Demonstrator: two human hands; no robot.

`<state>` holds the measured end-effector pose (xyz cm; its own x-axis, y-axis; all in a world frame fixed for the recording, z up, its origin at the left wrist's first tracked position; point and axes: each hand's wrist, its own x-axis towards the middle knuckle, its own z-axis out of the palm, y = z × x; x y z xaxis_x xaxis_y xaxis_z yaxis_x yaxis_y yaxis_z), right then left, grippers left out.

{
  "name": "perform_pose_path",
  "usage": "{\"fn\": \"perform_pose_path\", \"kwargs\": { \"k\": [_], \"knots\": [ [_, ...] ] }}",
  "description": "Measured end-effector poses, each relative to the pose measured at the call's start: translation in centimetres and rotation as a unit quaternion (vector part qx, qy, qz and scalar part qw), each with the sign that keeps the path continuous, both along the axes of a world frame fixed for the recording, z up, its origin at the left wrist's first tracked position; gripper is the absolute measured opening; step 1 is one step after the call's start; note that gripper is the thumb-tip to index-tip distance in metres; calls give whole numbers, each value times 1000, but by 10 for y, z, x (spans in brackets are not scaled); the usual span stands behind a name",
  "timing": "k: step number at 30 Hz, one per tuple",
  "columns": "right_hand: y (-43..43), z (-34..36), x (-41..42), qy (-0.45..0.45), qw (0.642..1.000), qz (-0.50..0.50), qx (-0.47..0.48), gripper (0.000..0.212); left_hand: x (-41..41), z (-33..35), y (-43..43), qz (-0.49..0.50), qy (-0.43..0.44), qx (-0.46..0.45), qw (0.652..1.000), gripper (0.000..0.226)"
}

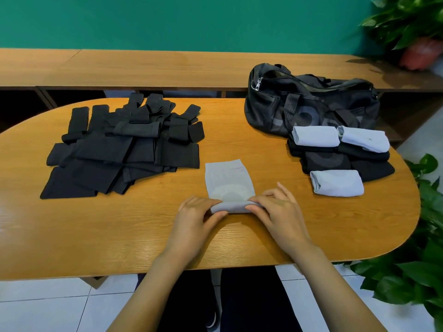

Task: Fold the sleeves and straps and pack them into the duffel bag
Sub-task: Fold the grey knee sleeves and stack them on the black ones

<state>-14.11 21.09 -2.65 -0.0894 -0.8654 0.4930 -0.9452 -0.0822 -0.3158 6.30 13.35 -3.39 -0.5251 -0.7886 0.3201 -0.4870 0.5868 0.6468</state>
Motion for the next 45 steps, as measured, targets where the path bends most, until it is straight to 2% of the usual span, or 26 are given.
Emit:
{"fn": "perform_pose_path", "kwargs": {
  "k": [4,8,11,14,20,25,28,31,34,36,39,42,45],
  "knots": [
    [0,4,0,-50,999,6,9,46,-2,1,0,45,22,10,999,26],
    [0,3,-1,-103,994,-12,43,53,-3,4,1,96,18,20,995,38],
    [-4,4,2,-135,989,-35,55,52,-4,6,1,141,33,29,989,33],
    [-10,2,4,-147,986,-51,61,44,-6,6,0,162,50,50,984,40],
    [-23,2,9,-172,978,-82,87,42,-11,7,-6,187,2,53,981,50],
    [-30,5,11,-147,975,-117,121,47,-12,9,-6,200,-64,36,977,52],
    [-34,7,10,-133,974,-122,137,48,-8,7,-4,163,-27,-20,986,45],
    [-34,7,10,-113,975,-132,139,47,-5,1,-3,45,-46,-70,995,47],
    [-28,0,11,-44,991,-111,66,43,-4,-3,-5,-38,-117,-8,992,61],
    [-22,-2,13,7,998,-49,45,46,-2,-7,-6,-45,-140,13,989,65],
    [-15,-7,12,87,988,64,107,58,-2,-9,-8,-41,-136,9,990,67],
    [-10,-11,7,67,979,90,170,73,-1,-10,-10,-42,-121,-4,992,64],
    [-8,-10,5,53,980,89,169,71,1,-12,-12,-39,-84,-10,996,60]
  ]
}}
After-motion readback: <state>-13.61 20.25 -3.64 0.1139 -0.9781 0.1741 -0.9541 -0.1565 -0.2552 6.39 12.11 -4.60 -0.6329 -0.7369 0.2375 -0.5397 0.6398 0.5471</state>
